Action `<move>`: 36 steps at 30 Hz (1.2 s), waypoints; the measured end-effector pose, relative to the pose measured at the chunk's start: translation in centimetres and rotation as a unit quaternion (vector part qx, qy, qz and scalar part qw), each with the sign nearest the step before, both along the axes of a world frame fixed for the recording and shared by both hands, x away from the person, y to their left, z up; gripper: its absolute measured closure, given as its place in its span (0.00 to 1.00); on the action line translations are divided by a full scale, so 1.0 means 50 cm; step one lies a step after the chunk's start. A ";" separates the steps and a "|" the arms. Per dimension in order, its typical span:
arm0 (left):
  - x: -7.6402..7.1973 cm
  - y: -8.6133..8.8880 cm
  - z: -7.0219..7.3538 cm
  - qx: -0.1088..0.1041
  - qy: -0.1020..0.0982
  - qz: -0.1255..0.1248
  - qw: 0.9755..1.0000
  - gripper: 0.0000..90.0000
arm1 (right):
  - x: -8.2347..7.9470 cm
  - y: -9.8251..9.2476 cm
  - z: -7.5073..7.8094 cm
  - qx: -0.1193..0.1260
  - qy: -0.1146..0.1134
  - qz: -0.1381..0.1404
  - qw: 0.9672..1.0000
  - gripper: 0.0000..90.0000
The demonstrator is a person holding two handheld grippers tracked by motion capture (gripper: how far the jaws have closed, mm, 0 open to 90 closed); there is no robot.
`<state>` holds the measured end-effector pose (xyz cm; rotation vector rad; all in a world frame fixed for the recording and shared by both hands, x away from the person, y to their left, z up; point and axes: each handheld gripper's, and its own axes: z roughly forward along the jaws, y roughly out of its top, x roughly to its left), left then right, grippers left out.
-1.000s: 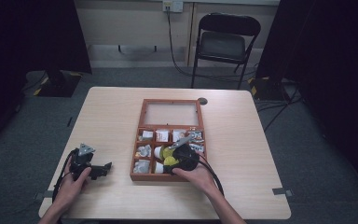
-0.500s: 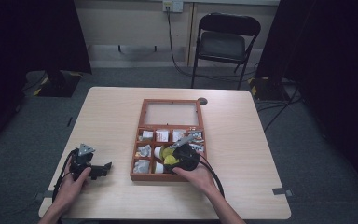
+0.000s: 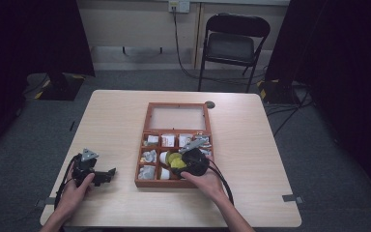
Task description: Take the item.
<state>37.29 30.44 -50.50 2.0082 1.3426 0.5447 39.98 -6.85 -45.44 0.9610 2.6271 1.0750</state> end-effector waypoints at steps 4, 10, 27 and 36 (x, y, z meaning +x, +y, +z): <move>0.000 0.000 0.000 0.000 0.000 0.000 1.000 0.00 | 0.000 -0.005 0.005 0.009 -0.003 -0.001 1.000 0.45; 0.000 0.000 0.000 0.000 0.000 0.000 1.000 0.00 | 0.000 -0.011 0.011 0.020 -0.015 -0.006 1.000 0.45; 0.000 0.000 0.000 0.000 0.000 0.000 1.000 0.00 | 0.007 -0.040 0.037 0.053 -0.028 -0.023 0.998 0.45; 0.000 0.000 0.000 0.000 0.000 0.000 1.000 0.00 | 0.005 -0.054 0.060 0.068 -0.038 -0.025 0.997 0.45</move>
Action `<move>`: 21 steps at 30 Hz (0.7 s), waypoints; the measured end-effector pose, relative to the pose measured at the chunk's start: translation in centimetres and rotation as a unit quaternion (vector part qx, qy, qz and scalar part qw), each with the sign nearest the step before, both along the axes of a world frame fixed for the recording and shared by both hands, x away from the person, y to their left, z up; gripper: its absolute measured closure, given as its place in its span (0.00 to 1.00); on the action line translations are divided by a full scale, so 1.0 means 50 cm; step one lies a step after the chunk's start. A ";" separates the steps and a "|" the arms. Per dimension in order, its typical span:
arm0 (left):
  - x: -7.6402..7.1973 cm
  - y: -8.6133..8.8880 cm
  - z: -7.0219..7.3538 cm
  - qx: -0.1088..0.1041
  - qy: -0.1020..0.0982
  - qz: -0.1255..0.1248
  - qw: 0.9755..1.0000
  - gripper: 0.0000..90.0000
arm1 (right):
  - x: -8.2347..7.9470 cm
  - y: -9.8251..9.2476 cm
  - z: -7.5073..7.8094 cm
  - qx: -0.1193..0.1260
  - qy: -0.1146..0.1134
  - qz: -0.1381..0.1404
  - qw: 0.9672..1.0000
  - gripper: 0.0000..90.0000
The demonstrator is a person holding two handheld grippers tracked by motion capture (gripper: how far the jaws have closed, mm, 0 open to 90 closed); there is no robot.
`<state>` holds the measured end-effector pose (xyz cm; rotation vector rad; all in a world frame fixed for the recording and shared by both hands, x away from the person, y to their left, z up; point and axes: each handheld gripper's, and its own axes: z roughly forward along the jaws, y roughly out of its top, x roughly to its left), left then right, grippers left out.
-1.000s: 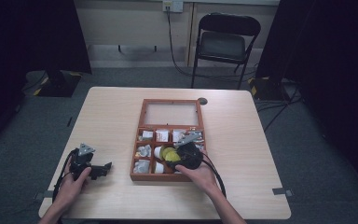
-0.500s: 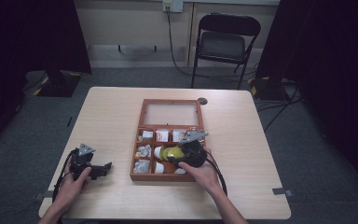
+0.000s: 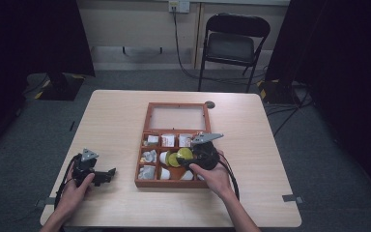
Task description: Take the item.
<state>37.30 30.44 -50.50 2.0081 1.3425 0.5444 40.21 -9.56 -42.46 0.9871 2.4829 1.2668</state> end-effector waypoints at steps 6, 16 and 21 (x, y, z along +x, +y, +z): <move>0.000 0.000 0.000 0.000 0.000 0.000 1.000 0.00 | 0.005 -0.007 0.007 0.001 -0.003 -0.005 1.000 0.45; 0.000 0.000 0.000 0.000 0.000 0.000 1.000 0.00 | 0.001 -0.012 0.017 0.008 -0.008 -0.003 1.000 0.45; 0.000 0.000 0.000 0.000 0.000 0.000 1.000 0.00 | -0.001 -0.013 0.029 0.011 -0.017 0.004 1.000 0.45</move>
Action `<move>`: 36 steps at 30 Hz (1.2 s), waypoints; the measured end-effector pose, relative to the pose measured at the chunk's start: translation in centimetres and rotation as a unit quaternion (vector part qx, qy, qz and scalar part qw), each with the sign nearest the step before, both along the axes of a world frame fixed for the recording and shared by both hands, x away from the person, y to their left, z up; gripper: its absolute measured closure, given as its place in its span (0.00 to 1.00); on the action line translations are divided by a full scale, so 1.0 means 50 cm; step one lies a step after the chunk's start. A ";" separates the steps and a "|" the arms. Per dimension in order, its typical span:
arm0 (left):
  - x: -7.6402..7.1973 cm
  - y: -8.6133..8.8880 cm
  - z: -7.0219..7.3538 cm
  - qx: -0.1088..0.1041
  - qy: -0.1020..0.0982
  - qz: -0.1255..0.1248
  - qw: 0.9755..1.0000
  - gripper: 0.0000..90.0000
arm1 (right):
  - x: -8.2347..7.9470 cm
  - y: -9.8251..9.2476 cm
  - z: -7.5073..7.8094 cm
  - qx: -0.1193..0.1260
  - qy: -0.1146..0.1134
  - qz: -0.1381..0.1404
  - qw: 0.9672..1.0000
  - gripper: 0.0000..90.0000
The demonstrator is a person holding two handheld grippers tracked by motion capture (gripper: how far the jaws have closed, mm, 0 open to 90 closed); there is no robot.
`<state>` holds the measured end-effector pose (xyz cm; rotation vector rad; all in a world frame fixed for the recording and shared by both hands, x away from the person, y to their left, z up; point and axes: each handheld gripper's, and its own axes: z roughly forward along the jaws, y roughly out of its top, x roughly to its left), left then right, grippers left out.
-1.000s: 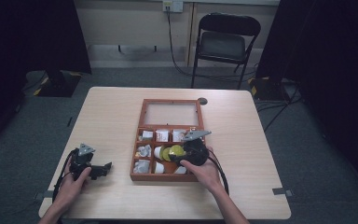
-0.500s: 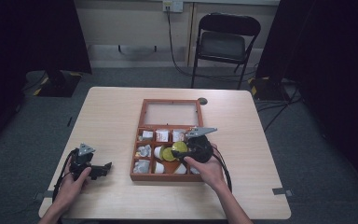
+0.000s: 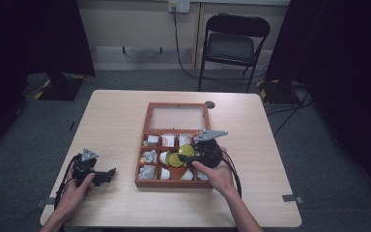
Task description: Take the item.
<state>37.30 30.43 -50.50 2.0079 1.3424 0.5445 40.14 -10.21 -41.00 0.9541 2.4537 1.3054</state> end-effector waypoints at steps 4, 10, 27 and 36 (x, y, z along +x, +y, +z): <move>0.000 0.000 0.000 0.000 0.000 0.000 1.000 0.00 | -0.003 -0.006 0.011 0.006 -0.006 -0.003 1.000 0.45; 0.000 0.000 0.000 0.000 0.000 0.000 1.000 0.00 | -0.004 -0.017 0.016 0.011 -0.007 -0.008 1.000 0.45; 0.000 0.000 0.000 0.000 0.000 0.000 1.000 0.00 | 0.003 -0.057 0.046 0.028 -0.020 -0.029 0.999 0.45; 0.000 0.000 0.000 0.000 0.000 0.000 1.000 0.00 | 0.004 -0.080 0.050 0.033 -0.022 -0.043 0.998 0.45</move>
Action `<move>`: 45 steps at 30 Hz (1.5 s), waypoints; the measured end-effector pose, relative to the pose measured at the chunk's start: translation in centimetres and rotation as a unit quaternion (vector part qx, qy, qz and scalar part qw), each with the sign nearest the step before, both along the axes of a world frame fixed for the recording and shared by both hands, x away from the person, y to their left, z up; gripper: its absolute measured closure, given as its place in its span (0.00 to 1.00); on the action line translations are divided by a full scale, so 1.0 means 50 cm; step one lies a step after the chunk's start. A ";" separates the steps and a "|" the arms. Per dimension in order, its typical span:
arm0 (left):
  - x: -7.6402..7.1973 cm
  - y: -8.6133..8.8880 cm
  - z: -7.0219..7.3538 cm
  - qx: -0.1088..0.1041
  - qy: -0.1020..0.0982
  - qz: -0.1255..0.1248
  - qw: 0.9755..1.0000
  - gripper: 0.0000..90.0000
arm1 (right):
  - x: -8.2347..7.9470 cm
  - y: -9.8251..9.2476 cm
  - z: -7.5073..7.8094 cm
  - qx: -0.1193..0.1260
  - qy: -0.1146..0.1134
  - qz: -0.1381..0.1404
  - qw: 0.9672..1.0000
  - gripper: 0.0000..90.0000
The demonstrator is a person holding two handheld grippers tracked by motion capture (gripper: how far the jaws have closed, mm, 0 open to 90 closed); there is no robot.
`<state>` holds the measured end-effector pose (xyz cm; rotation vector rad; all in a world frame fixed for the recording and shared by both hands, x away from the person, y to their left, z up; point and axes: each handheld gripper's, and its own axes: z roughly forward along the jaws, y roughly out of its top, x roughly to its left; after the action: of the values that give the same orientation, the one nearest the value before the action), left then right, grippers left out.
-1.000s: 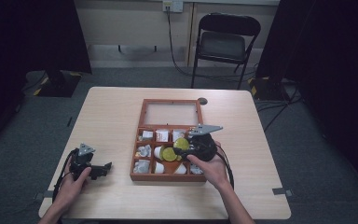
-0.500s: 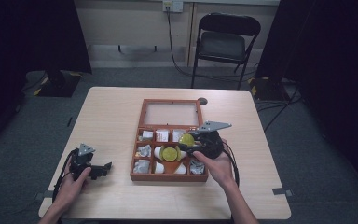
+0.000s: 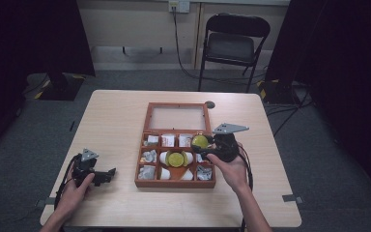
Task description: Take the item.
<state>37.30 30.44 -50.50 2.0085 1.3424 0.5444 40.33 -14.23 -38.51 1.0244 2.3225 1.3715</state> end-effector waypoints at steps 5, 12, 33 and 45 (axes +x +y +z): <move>0.000 0.000 0.000 0.000 0.000 0.000 1.000 0.00 | 0.001 -0.009 0.000 0.003 0.001 -0.004 1.000 0.45; 0.000 0.000 0.000 0.000 0.000 0.000 1.000 0.00 | 0.002 -0.027 0.003 0.000 -0.006 -0.018 1.000 0.45; 0.000 0.000 0.000 0.000 0.000 0.000 1.000 0.00 | 0.015 -0.079 -0.008 0.004 0.002 -0.050 0.999 0.45; 0.000 0.000 0.000 0.000 0.000 0.000 1.000 0.00 | 0.022 -0.096 -0.022 -0.001 0.014 -0.065 0.998 0.45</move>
<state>37.29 30.44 -50.50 2.0084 1.3426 0.5444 41.45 -19.04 -39.63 1.1787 2.2334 1.3122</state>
